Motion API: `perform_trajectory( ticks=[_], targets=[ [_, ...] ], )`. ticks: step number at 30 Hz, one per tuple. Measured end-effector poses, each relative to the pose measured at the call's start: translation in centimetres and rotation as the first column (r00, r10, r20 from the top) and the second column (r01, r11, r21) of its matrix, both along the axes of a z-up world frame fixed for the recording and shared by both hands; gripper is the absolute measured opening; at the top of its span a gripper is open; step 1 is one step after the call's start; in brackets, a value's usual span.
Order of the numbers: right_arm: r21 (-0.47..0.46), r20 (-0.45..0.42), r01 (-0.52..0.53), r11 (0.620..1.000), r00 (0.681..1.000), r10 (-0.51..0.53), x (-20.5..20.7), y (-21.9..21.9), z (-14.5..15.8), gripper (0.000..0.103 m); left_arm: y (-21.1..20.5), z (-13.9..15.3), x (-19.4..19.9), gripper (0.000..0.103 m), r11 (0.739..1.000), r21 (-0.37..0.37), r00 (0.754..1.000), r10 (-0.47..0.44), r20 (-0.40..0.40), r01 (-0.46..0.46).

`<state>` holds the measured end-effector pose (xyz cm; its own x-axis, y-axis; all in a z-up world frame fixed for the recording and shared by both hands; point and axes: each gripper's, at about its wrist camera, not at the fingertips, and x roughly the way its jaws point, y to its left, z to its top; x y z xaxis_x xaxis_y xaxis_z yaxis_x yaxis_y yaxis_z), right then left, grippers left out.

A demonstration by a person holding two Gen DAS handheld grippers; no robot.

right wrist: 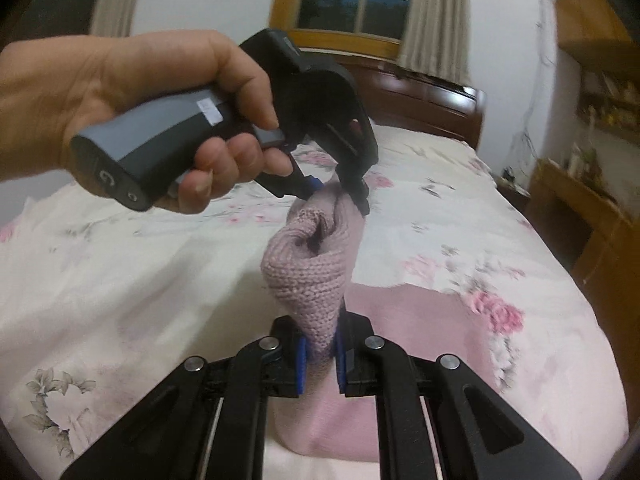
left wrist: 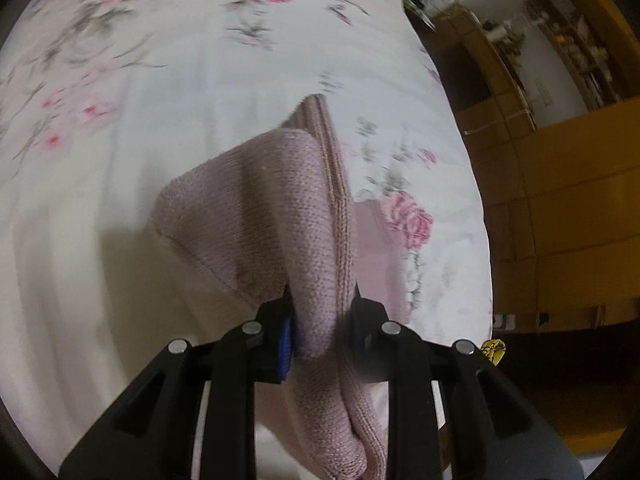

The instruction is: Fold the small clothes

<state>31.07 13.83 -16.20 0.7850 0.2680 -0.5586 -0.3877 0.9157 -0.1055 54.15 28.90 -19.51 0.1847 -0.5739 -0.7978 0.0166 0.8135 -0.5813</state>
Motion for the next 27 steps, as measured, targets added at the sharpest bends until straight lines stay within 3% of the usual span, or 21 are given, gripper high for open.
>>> perform_trajectory(
  ticks=[13,18,27],
  targets=[
    [0.132,-0.138,0.176,0.976,0.978,-0.158,1.7,-11.4,-4.1,0.01,-13.6,-5.6,1.3,0.021,0.991,0.095,0.995,-0.095,-0.035,0.098],
    [0.223,-0.231,0.231,0.947,0.956,-0.179,1.9,-15.1,-6.7,0.01,-16.8,-6.8,0.7,0.021,0.976,0.195,0.995,-0.098,0.0,0.096],
    [0.392,-0.319,0.286,0.874,0.934,-0.163,1.6,-19.8,-9.6,0.01,-20.4,-7.0,-0.7,0.021,0.958,0.284,0.993,-0.076,0.087,0.048]
  ],
)
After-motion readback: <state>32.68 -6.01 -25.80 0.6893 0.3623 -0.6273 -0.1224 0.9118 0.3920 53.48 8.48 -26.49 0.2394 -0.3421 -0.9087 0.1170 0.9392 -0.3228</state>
